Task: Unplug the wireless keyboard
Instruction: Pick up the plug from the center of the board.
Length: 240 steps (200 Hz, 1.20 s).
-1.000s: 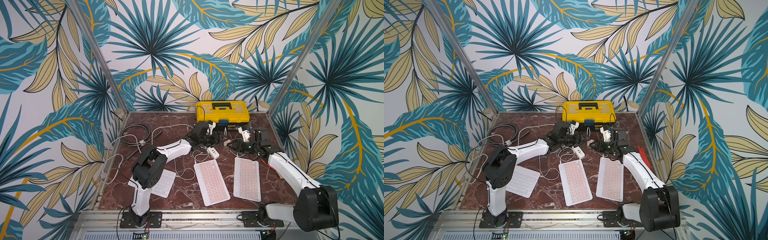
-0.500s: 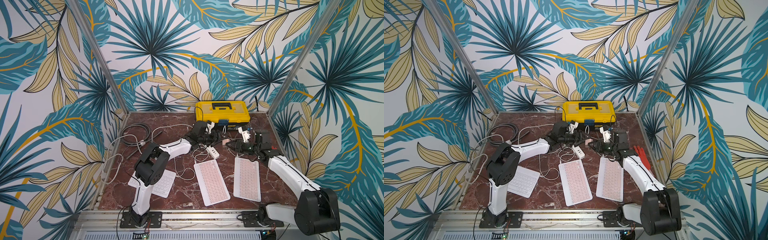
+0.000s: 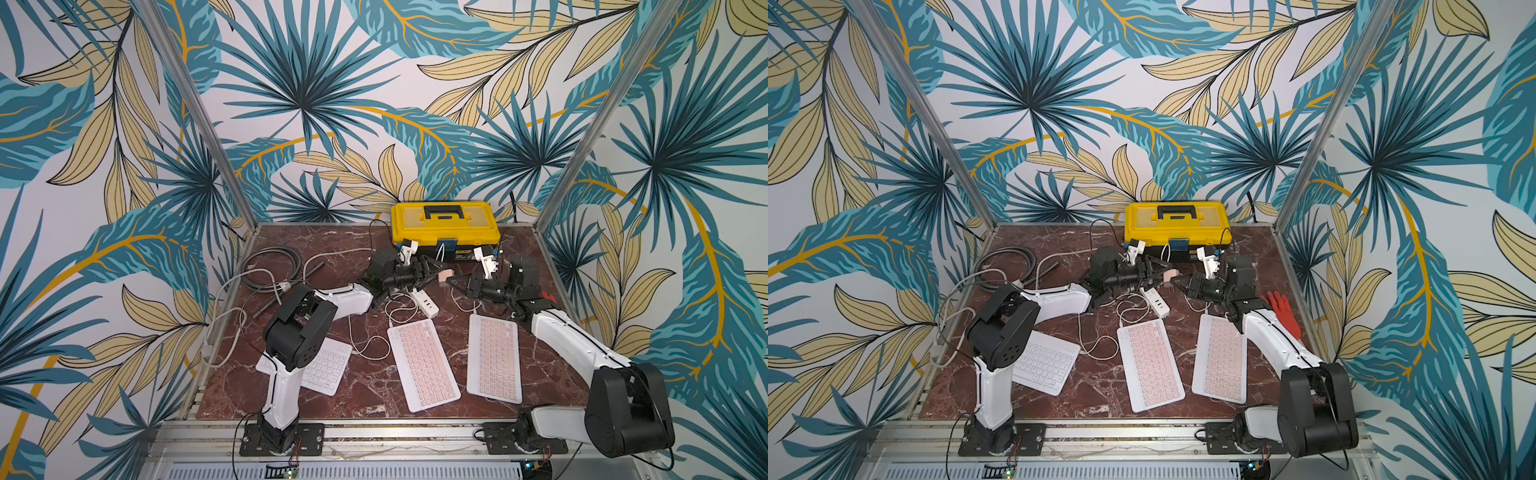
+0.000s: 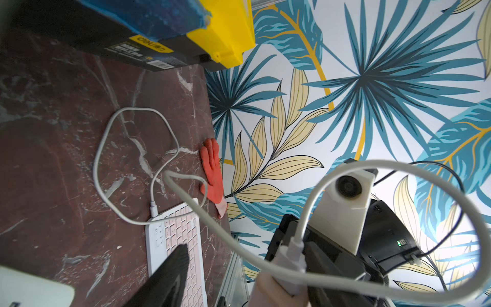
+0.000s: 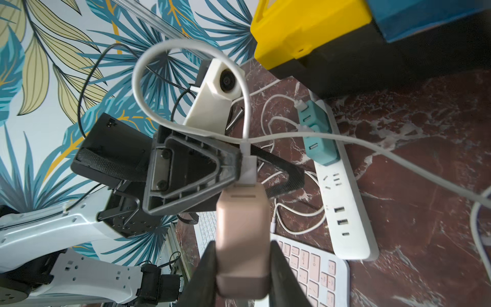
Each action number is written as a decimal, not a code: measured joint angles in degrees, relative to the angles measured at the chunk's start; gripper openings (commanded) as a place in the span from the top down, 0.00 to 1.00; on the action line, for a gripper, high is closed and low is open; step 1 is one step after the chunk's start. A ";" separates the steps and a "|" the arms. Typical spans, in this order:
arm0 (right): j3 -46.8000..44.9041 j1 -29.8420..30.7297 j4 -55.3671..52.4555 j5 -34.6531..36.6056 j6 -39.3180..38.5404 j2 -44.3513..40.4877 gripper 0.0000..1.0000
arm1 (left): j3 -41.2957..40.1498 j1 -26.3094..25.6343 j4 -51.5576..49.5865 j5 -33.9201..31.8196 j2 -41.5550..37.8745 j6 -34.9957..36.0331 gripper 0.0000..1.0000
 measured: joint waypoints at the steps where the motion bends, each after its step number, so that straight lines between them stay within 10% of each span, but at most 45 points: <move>1: 0.00 0.00 0.13 -0.04 0.11 0.04 0.90 | -0.02 0.00 0.15 0.02 -0.02 0.00 0.30; 76: 0.00 -1.31 10.95 -2.62 6.60 3.21 0.90 | -2.89 -0.07 8.24 2.97 -1.90 -1.40 0.29; 240: -1.68 -2.19 17.81 -8.57 13.09 5.18 0.88 | -3.34 0.26 10.34 3.56 -1.92 -1.31 0.80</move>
